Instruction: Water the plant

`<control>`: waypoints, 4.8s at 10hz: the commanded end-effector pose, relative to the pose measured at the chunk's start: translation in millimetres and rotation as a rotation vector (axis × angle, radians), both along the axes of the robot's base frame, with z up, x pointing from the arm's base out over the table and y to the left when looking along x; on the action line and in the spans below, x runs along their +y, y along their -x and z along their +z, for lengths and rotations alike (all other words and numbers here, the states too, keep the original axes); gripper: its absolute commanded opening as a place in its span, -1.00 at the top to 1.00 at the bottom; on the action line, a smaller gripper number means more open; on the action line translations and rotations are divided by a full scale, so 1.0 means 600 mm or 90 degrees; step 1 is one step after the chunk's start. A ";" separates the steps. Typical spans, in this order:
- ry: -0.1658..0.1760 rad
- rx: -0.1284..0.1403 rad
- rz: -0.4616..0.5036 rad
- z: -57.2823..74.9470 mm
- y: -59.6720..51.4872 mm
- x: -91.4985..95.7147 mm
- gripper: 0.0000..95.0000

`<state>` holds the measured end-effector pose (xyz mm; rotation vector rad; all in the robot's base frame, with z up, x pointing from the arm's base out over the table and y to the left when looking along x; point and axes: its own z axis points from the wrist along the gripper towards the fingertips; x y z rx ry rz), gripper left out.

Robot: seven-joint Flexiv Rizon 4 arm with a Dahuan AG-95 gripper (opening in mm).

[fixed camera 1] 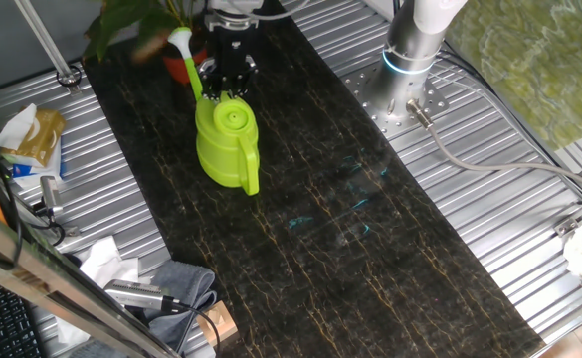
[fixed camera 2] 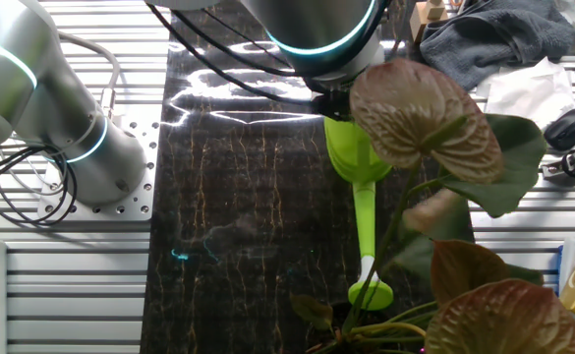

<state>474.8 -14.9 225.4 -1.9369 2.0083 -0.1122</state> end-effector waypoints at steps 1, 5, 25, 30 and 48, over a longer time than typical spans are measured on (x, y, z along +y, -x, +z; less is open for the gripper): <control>-0.006 -0.006 -0.002 0.007 0.002 0.001 1.00; -0.019 -0.011 -0.005 0.016 0.003 -0.004 1.00; -0.065 -0.023 0.008 0.037 0.004 -0.026 1.00; -0.077 -0.026 0.006 0.046 0.007 -0.023 1.00; -0.121 -0.051 0.007 0.064 0.011 -0.024 1.00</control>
